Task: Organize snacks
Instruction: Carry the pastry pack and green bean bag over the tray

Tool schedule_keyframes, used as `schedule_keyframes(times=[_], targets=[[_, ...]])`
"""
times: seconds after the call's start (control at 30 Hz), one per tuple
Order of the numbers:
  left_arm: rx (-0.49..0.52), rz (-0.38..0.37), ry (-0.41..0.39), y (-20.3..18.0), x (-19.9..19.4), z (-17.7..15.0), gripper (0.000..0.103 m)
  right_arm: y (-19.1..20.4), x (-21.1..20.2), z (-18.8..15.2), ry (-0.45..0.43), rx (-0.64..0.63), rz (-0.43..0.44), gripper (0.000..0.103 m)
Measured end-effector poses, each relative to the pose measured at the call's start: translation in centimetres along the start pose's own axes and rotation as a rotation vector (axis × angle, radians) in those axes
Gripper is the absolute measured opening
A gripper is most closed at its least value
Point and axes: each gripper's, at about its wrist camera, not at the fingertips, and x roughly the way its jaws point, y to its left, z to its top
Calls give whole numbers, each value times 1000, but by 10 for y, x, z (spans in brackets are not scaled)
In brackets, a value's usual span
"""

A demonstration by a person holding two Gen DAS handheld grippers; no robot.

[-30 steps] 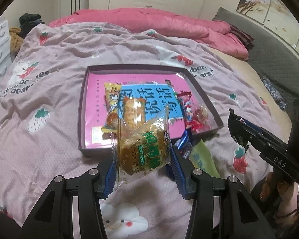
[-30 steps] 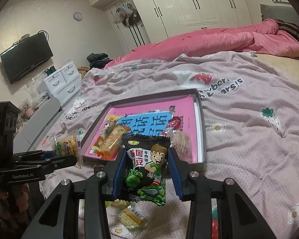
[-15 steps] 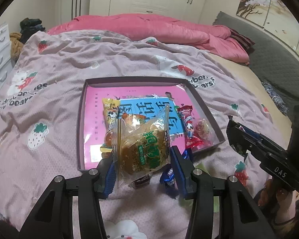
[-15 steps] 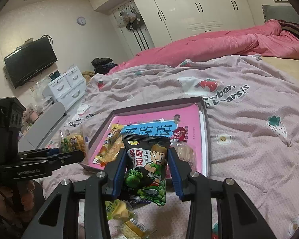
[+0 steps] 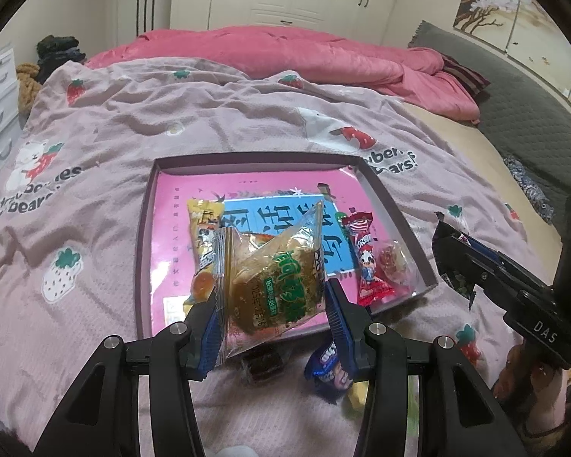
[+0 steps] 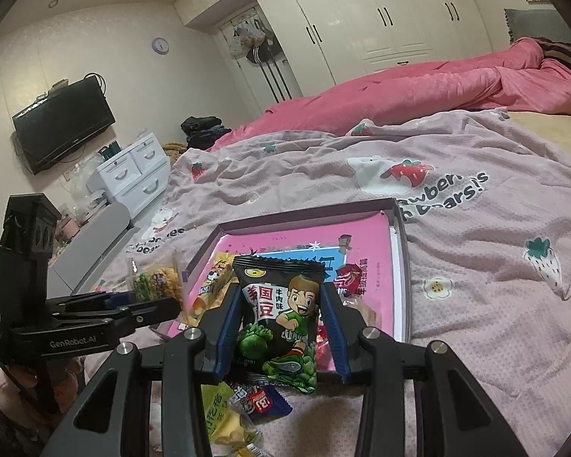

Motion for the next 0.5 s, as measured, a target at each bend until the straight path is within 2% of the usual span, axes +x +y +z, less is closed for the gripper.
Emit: schedule_keyframes(times=[0.5], targets=[[23,-11,41,-8,43,12,51,-4,17,9,0,-3,10,41]])
